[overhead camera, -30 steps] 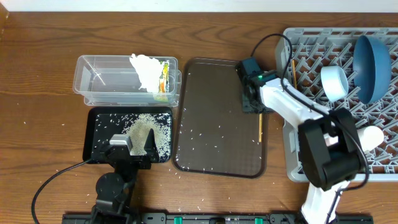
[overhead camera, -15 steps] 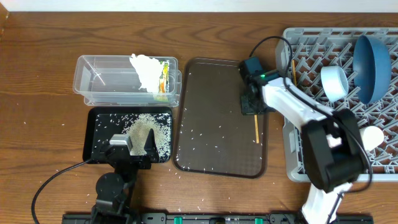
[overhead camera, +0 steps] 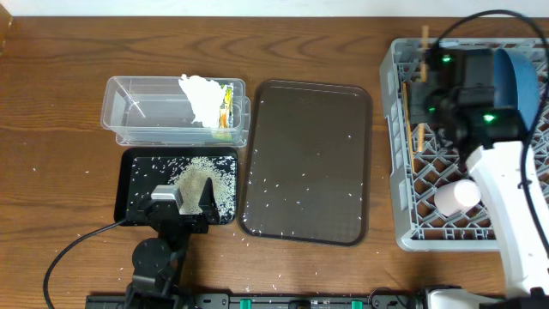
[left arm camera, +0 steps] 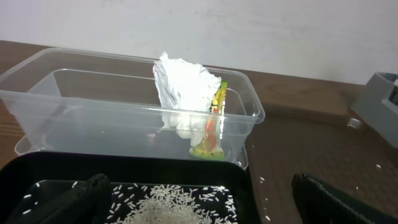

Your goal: Sort waste into correct bins and load items into the dishwasher rack

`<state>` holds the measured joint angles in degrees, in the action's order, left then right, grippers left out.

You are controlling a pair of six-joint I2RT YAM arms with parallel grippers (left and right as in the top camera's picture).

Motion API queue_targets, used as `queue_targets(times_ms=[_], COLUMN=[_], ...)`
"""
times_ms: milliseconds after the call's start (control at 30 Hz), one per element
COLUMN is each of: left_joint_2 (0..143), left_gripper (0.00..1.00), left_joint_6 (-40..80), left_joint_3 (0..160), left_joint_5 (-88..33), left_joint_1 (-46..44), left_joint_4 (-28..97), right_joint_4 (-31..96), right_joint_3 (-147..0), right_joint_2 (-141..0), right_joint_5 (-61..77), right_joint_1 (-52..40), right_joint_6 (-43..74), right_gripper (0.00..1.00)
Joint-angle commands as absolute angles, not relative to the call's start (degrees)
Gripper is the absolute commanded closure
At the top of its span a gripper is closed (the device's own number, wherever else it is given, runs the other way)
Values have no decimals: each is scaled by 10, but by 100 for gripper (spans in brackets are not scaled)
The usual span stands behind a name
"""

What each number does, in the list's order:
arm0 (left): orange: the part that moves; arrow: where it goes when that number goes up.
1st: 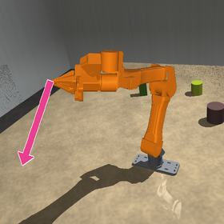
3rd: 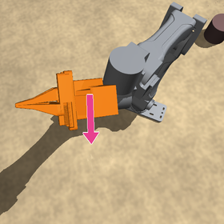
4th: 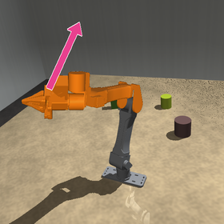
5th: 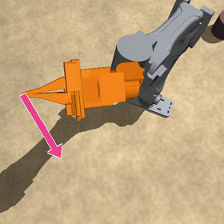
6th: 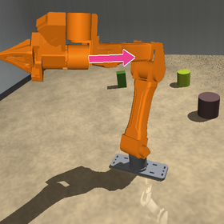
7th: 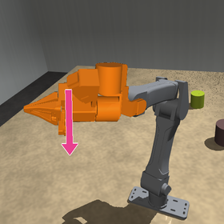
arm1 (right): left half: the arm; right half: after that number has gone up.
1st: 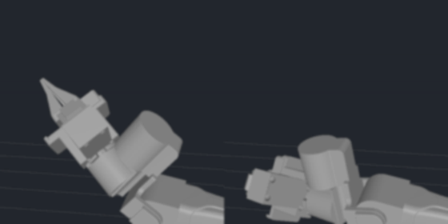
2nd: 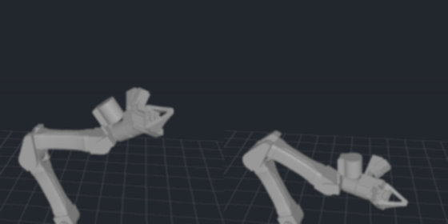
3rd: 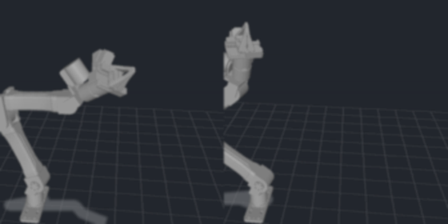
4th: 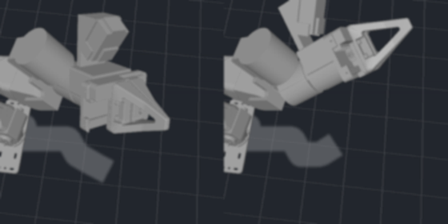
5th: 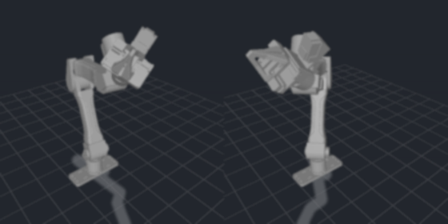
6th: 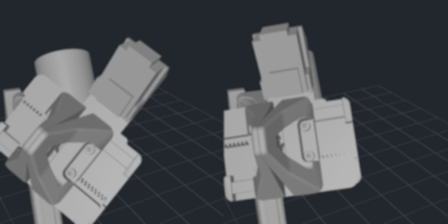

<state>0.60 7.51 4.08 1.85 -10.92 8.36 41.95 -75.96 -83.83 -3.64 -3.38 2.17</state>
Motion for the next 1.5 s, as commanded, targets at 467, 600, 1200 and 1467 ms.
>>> queue_targets(times_ms=[467, 600, 1200, 1467], left_joint_2=[2, 2, 2, 2], left_gripper=[5, 5, 5, 5], left_joint_6=[78, 78, 78, 78], left_joint_3=[24, 24, 24, 24], left_joint_5=[20, 20, 20, 20], left_joint_1=[-107, -107, -107, -107], left_joint_4=[87, 87, 87, 87], right_joint_4=[426, 447, 576, 601], right_joint_3=[-764, -764, -764, -763], right_joint_2=[-896, -802, -537, -470], right_joint_5=[13, 105, 155, 28], right_joint_1=[-42, -80, -281, -278], right_joint_6=[-6, 4, -23, -37], right_gripper=[56, 42, 1, 1])
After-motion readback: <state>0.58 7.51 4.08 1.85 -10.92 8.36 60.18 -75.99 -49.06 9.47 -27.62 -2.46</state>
